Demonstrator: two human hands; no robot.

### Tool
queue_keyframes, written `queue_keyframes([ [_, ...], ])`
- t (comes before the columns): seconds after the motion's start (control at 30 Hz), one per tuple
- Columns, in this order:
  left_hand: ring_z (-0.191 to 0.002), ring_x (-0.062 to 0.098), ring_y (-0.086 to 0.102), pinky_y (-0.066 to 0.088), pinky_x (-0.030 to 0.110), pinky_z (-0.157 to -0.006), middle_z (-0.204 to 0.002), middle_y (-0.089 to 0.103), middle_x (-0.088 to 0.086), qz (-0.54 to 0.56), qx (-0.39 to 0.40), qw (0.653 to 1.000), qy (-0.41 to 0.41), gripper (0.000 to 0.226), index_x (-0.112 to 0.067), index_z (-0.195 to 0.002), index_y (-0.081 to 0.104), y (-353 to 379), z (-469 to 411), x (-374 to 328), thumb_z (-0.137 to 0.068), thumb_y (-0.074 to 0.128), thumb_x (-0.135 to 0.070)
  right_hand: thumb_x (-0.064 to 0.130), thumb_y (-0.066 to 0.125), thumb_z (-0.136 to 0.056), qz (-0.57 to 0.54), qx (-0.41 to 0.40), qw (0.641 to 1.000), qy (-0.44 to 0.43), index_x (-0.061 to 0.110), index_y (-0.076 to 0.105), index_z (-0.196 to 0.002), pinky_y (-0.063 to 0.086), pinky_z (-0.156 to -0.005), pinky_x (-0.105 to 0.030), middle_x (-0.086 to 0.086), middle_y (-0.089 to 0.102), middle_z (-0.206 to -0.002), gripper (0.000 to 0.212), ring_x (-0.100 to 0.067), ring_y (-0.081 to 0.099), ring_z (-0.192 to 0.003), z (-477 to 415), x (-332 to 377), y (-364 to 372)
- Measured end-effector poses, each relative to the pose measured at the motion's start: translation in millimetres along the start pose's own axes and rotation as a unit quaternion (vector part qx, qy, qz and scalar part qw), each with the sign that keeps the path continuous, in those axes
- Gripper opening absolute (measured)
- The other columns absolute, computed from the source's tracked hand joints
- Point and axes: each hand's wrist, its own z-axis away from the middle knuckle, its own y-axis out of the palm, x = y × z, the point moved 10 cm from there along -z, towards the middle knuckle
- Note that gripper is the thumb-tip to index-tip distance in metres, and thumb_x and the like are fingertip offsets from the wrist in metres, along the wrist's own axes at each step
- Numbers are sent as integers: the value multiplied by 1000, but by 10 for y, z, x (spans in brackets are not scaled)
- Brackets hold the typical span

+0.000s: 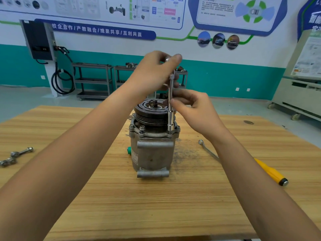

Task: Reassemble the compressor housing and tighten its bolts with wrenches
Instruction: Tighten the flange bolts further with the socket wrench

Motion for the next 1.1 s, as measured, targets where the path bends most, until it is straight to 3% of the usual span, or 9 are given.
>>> queue_keyframes([
  [0.1,-87,16,54,35,24,-70,-95,57,-2,-314,14,944,104,33,-13,-118,51,115,64,-254,-92,52,-34,8,66,-84,14,-27,999,-18,21,64,-90,45,-70,-4,18,65,-80,15,11,61,-77,21,50,-40],
  [0.17,-87,19,50,28,26,-64,-96,58,4,-355,24,922,150,18,-10,-104,55,144,84,-374,-91,53,-22,12,71,-81,35,-50,998,-33,20,64,-85,43,-66,-3,20,63,-76,12,14,59,-71,29,86,-80],
  [0.33,-74,-2,54,37,2,-67,-84,58,-11,-228,55,962,143,19,-16,-102,61,93,115,-396,-84,65,-14,13,58,-90,8,7,1000,-9,20,66,-93,45,-80,-12,13,68,-85,10,7,60,-85,22,45,-8],
  [0.43,-91,6,62,48,22,-89,-93,63,-5,-135,33,985,103,21,-11,-104,61,47,118,-272,-84,66,-13,10,59,-90,18,-7,1000,-17,16,66,-98,47,-80,-11,10,68,-85,12,8,60,-84,20,42,-17],
  [0.5,-94,14,64,50,37,-90,-93,66,-2,-84,-2,991,101,12,-15,-96,64,15,160,-253,-85,66,-16,13,65,-86,47,-43,998,-27,18,68,-94,43,-72,-5,18,64,-78,10,16,57,-74,6,59,-61],
  [0.7,-74,7,67,58,28,-68,-75,65,-3,194,-96,975,46,10,-17,-83,62,-104,243,27,-86,63,-7,20,70,-82,93,-87,991,-49,21,62,-83,42,-70,-10,20,59,-73,8,13,55,-70,41,137,-89],
  [0.83,-63,8,67,54,19,-58,-64,67,0,365,-47,929,-29,6,-6,-81,59,72,220,166,-87,60,-3,16,59,-90,100,-57,991,-62,17,68,-101,31,-106,-49,4,67,-98,14,-12,60,-102,105,173,-11],
  [0.93,-63,11,68,56,21,-61,-64,67,3,349,-31,935,-52,5,-4,-86,58,91,187,152,-89,58,-6,11,54,-93,81,-41,995,-49,19,65,-98,25,-107,-58,4,67,-95,15,-16,61,-102,127,145,5],
  [1.1,-73,12,66,54,25,-70,-77,67,1,64,-23,996,51,6,-19,-93,58,29,203,-204,-94,53,-22,25,71,-82,109,-87,990,-27,21,66,-80,35,-102,-56,21,61,-71,7,-5,63,-81,90,139,-68],
])
